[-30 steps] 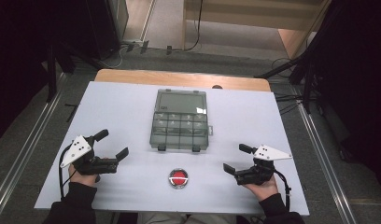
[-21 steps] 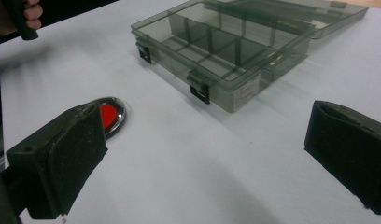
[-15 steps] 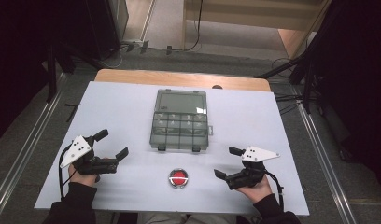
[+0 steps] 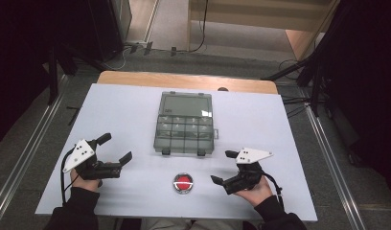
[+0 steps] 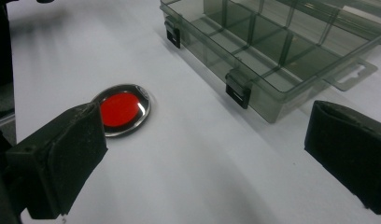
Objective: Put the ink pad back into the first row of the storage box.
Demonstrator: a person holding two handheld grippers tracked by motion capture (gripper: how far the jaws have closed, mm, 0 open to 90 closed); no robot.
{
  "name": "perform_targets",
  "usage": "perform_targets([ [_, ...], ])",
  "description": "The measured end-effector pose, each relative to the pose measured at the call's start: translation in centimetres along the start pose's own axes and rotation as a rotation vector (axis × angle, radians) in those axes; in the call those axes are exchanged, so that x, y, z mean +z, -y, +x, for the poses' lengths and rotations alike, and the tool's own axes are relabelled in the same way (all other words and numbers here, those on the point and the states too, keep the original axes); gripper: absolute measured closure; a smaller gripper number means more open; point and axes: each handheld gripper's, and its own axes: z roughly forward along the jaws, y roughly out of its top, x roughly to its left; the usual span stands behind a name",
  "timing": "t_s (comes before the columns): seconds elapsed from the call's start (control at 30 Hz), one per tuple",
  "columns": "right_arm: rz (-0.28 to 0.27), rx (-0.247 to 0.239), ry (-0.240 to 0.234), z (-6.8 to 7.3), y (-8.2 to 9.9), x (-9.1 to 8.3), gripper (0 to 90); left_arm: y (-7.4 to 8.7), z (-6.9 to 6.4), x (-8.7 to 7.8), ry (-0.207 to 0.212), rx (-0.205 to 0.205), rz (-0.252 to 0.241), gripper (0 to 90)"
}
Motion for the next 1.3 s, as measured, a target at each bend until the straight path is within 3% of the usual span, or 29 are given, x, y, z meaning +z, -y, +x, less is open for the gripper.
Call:
perform_targets([
  [0.27, 0.041, -0.038, -0.04, 0.9, -1.4, 1.6, 0.0, 0.0, 0.0, 0.0, 0.0, 0.001, 0.0, 0.0],
  [0.7, 0.112, -0.074, -0.099, 2.3, -2.1, 4.3, 0.0, 0.0, 0.0, 0.0, 0.005, 0.001, -0.001, 0.0],
  [1.03, 0.15, -0.083, -0.128, 2.9, -2.2, 5.5, 0.0, 0.0, -0.1, -0.1, 0.005, 0.0, -0.002, 0.0],
  [1.3, 0.198, -0.124, -0.13, 3.8, -2.2, 6.6, 0.0, 0.0, -0.1, -0.1, 0.009, -0.002, -0.003, 0.0],
])
